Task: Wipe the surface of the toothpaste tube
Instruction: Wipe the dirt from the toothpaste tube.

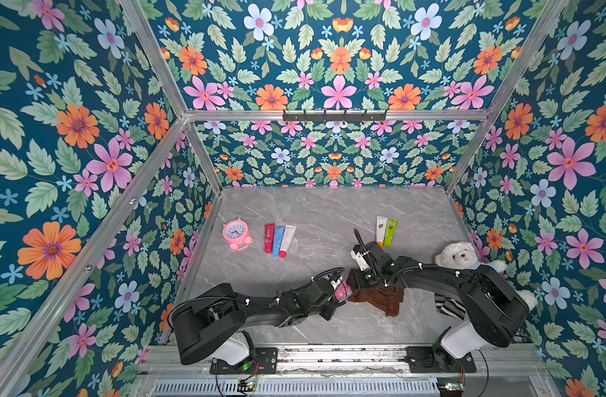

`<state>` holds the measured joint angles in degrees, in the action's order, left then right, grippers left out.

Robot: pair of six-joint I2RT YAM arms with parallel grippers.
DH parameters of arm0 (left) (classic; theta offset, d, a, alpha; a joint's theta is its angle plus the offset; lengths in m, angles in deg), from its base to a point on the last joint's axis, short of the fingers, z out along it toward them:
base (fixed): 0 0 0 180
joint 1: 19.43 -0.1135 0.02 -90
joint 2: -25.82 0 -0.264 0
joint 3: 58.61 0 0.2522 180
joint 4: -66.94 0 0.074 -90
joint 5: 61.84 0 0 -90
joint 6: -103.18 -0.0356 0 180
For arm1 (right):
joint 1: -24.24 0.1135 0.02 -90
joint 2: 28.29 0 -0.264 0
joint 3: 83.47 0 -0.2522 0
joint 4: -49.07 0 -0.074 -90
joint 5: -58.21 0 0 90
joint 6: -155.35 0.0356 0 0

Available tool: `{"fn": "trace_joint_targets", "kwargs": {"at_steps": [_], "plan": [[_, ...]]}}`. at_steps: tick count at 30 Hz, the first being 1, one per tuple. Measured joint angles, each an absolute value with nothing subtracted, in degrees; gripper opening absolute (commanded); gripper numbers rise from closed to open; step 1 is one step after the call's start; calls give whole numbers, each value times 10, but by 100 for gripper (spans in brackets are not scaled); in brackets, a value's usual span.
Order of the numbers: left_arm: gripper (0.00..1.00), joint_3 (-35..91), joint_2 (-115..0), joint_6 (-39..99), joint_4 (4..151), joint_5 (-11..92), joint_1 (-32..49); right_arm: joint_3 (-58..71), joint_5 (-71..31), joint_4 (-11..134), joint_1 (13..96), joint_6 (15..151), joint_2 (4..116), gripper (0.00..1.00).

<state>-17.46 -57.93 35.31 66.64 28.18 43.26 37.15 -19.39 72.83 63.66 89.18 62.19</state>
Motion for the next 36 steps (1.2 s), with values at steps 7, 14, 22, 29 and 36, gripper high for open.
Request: {"fn": "trace_joint_targets", "kwargs": {"at_steps": [7, 14, 22, 29, 36], "plan": [[0, -175, -579, 354, 668, 272, 433, 374, -221, 702, 636, 892, 651, 20], [0, -171, -584, 354, 668, 269, 433, 395, -213, 691, 666, 905, 626, 3], [0, -171, -586, 353, 662, 283, 433, 400, -156, 667, 694, 922, 594, 0], [0, -173, -583, 354, 662, 283, 433, 378, -124, 644, 667, 922, 651, 0], [0, -177, -576, 357, 668, 276, 432, 398, -53, 594, 629, 920, 684, 0]]}}
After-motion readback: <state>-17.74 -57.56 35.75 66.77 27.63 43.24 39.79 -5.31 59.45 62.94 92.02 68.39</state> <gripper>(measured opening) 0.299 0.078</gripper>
